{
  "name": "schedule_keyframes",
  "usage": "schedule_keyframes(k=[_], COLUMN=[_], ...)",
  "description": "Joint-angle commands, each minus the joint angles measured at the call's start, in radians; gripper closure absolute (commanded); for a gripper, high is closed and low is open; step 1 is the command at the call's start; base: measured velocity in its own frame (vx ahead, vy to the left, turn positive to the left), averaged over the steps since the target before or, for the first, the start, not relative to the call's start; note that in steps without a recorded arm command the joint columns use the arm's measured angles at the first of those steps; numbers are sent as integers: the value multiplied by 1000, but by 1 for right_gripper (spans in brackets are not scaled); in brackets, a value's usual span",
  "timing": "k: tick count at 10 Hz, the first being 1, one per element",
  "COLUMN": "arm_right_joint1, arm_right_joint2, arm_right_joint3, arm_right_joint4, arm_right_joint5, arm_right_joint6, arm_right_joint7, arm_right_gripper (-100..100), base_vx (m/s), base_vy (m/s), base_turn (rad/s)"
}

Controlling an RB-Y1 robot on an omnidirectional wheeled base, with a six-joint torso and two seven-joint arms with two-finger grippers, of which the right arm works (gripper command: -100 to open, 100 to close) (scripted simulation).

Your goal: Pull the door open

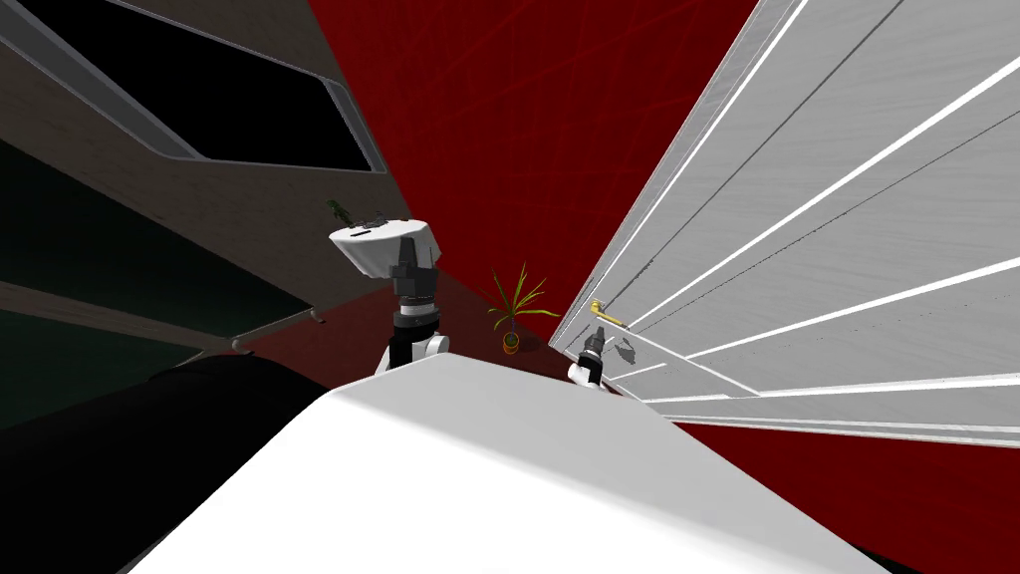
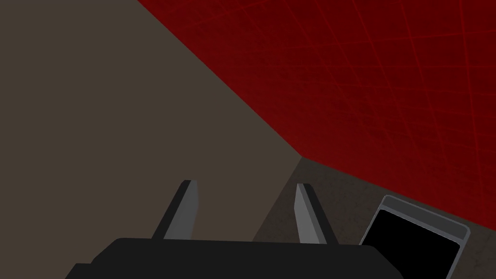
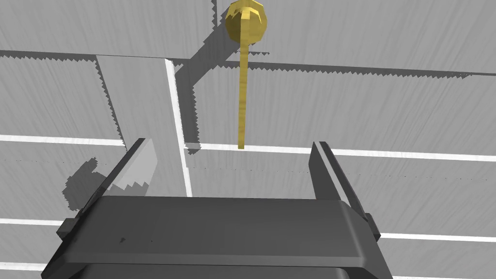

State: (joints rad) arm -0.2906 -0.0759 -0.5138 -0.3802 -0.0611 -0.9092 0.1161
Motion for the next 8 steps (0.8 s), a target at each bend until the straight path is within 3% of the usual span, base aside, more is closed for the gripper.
schedule_keyframes(k=[1,3,4,5,6,8], arm_right_joint1=[49,49,49,49,60,60], arm_right_joint2=[16,16,16,16,-5,-5], arm_right_joint3=[6,6,6,6,-7,-7], arm_right_joint4=[-50,-94,-59,-95,-114,-114], arm_right_joint5=[3,3,3,3,-19,-19], arm_right_joint6=[49,49,49,49,47,47], arm_right_joint7=[-5,-5,-5,-5,-7,-7], arm_right_gripper=[-100,-100,-100,-100,-100,-100], base_vx=[-18,-3,6,0,-14,-16], base_vy=[3,1,-2,0,6,-3], base_turn=[7,-6,6,0,305,43])
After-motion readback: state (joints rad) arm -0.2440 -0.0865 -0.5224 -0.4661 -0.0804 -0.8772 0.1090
